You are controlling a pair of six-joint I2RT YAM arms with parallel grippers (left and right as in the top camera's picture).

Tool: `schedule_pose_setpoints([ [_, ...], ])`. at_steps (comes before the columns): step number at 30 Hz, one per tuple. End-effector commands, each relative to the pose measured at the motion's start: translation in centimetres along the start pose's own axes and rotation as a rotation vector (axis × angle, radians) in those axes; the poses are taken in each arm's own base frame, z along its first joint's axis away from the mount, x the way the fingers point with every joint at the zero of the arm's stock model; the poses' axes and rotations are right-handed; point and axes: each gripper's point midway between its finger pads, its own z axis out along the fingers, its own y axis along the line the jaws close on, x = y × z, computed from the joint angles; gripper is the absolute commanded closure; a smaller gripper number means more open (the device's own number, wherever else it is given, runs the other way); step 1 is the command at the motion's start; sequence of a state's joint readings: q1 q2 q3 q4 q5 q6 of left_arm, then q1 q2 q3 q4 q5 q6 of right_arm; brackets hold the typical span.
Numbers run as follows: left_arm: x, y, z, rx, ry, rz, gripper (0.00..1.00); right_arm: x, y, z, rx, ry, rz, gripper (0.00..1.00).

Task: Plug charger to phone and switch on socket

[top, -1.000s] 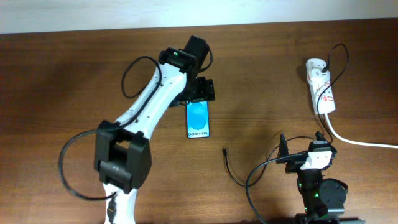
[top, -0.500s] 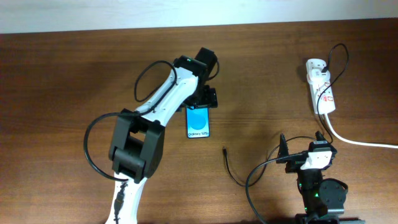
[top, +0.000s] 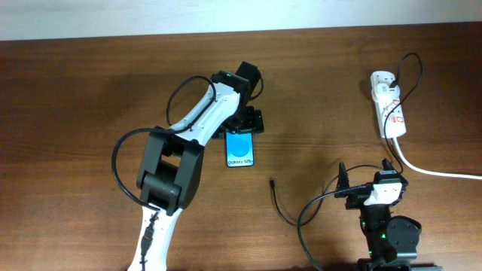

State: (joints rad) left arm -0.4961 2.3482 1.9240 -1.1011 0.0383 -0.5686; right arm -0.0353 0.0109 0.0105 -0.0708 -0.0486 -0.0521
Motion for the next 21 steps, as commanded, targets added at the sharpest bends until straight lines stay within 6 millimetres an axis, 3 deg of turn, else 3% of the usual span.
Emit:
schedule_pose_setpoints([
  [1, 0.29, -0.01, 0.52, 0.001, 0.016, 0.012, 0.01, 0.20, 0.15, 0.00, -0.004, 0.003, -0.001, 0.02],
  [21, 0.18, 0.05, 0.58, -0.057, -0.025, 0.017, 0.01, 0.20, 0.15, 0.00, -0.004, 0.003, -0.001, 0.02],
])
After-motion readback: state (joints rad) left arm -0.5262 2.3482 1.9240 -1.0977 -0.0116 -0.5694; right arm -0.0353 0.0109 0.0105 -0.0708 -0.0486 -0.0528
